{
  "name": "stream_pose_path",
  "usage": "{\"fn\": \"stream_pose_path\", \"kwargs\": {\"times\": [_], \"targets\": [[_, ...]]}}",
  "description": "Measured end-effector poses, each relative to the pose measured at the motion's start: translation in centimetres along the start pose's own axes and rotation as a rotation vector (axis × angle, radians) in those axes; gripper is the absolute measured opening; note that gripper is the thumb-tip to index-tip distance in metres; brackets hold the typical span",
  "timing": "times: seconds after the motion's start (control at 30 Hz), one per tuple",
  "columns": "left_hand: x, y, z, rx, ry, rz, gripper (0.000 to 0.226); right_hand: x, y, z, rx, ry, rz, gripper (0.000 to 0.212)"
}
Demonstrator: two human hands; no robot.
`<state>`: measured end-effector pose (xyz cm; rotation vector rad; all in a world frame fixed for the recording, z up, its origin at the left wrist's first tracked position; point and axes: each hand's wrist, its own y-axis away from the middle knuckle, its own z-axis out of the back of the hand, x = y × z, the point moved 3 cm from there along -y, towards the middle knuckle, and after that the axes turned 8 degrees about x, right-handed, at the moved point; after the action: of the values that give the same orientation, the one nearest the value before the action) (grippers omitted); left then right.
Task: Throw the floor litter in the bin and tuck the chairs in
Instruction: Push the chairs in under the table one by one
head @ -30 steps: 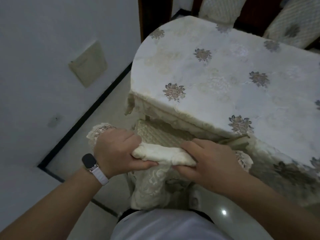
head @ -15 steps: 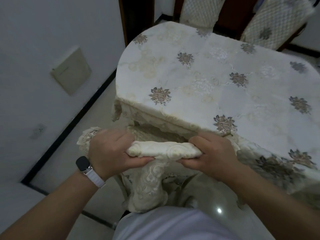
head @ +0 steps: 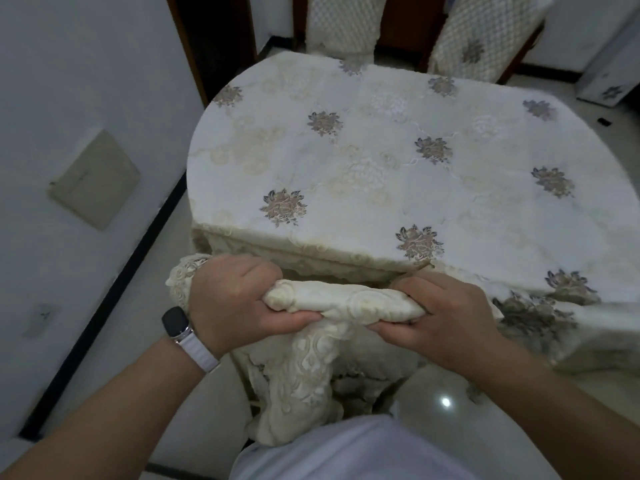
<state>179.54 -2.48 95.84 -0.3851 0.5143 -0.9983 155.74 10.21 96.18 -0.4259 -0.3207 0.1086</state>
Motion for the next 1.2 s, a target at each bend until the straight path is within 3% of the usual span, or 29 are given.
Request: {"fn": "stream_pose_path", "kwargs": {"times": [0.37,0.53,0.97,1.2], "targets": [[5.0,-1.7,-0.4,-0.028,0.071,-0.12,0.066,2.2,-1.5,-2.0,-0.011,0.055,-0.111,0.048],[5.5,-1.1,-0.3,-0.031,0.139,-0.152,0.056,3.1,-1.4,-2.2,-0.029,0.104,-0.088,0.043],[4.1,2.4,0.8,-0.021,0.066,-0.005,0.039,1.3,-4.1,-3.5,0.058,0.019,0.073,0.034],[3.1,1.5,0.3,-0.015,-0.028,0.066,0.049,-0.4,-4.4,-3.1,0.106,-0.136,0.106,0.053]]}}
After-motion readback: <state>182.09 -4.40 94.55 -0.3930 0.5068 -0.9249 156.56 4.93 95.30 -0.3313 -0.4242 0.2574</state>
